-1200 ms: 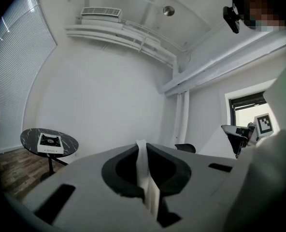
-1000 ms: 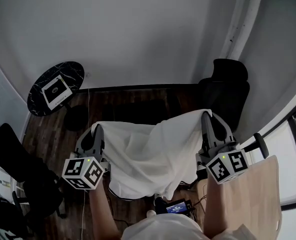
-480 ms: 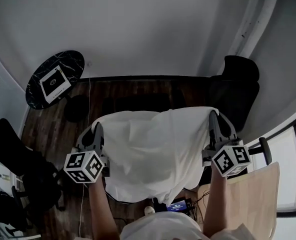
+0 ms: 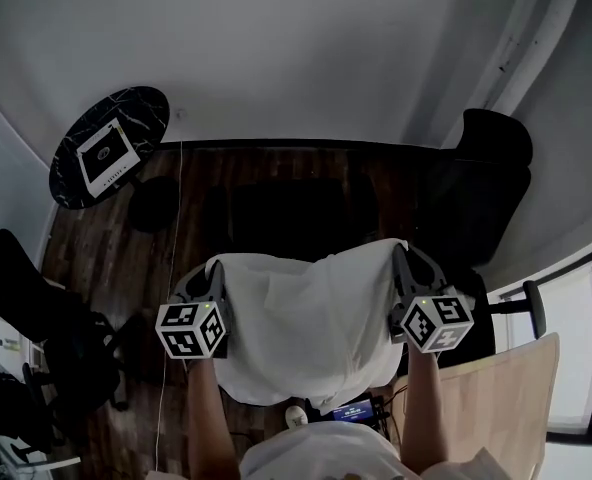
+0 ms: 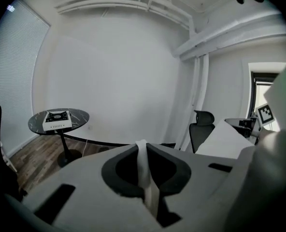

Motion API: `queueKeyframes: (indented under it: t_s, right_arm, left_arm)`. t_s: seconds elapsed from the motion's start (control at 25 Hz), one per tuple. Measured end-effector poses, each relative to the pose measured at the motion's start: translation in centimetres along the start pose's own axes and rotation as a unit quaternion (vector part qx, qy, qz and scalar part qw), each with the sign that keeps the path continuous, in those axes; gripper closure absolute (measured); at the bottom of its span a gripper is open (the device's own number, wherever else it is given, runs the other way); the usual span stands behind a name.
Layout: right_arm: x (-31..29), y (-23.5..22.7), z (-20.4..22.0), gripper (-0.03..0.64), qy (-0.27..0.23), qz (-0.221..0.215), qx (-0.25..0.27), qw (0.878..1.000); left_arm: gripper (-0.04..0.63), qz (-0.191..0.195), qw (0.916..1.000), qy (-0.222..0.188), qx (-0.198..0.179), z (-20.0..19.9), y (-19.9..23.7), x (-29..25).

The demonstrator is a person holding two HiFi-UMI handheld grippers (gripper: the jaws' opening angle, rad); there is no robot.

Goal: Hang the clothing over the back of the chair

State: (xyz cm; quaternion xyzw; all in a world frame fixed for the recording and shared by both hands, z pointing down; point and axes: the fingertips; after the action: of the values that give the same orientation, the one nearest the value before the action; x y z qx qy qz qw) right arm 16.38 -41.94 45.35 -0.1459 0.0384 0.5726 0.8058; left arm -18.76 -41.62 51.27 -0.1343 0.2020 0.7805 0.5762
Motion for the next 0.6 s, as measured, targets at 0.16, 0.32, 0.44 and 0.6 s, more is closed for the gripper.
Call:
queueKeyframes:
  t_s: [0.16, 0.32, 0.44, 0.6]
  right_arm:
    - [-1.3, 0.3, 2.3, 0.597, 0.041, -0.023, 0.008, 0.999]
    - [-1.6, 0.5, 3.3, 0.595, 0.064, -0.037, 0.024, 0.997]
    - [-1.8, 0.5, 4.4, 0.594, 0.085, -0.034, 0.047, 0.995]
    - [-2.1, 0.9, 6.5, 0.594, 0.119, -0.034, 0.102, 0.987]
  left_arm:
    - [0.571, 0.005, 0.9986, 0.041, -0.035, 2.2, 0.4, -1.2]
    - [0.569, 0.028, 0.9965, 0.069, -0.039, 4.0, -0.4, -2.0]
    - [0.569, 0.054, 0.9926, 0.092, -0.058, 5.7, -1.4, -2.5]
    - [0.569, 0.058, 0.9894, 0.111, -0.073, 6.7, -1.1, -2.8]
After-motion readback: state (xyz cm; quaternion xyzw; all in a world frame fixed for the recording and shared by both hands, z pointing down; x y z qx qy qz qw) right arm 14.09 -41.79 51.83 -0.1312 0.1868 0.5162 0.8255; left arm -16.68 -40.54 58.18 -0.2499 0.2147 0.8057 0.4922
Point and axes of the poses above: the fingertips, and each gripper's own axes: x backward along the fingers, y to its left, z out of its underside, and after that the axes turned 3 degrees about y, right-handed
